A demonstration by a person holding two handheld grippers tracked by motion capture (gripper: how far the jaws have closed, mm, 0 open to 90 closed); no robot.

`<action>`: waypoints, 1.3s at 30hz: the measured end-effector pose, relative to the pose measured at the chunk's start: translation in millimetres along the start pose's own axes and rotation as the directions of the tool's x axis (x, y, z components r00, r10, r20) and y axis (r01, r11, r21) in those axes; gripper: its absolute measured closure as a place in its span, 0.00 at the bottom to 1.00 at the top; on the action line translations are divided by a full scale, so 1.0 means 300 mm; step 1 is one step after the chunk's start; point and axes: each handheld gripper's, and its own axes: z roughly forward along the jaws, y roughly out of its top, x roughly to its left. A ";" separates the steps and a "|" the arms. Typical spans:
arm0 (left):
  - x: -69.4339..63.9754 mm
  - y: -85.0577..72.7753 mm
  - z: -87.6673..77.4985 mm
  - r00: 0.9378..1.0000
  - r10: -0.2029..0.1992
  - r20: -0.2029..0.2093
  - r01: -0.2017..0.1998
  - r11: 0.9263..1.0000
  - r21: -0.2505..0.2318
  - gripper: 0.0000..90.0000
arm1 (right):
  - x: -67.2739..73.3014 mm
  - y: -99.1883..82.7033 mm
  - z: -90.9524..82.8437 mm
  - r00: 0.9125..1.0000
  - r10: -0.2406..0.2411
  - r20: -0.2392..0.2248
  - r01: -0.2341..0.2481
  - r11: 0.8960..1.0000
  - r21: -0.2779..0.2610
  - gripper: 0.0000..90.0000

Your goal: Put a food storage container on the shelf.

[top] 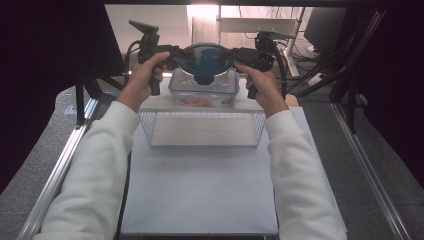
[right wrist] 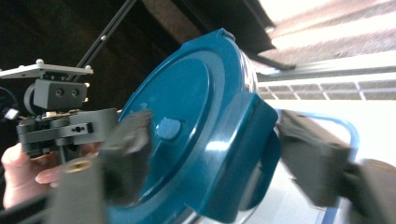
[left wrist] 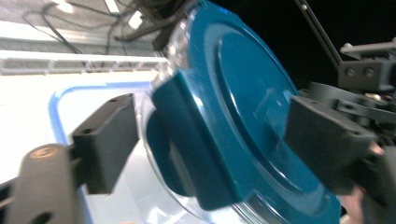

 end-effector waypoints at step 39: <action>-0.068 -0.627 -0.339 0.892 0.414 -0.181 -0.431 0.900 -0.067 0.15 | -0.001 -0.475 -0.414 0.845 -0.524 0.106 0.526 0.851 0.010 0.21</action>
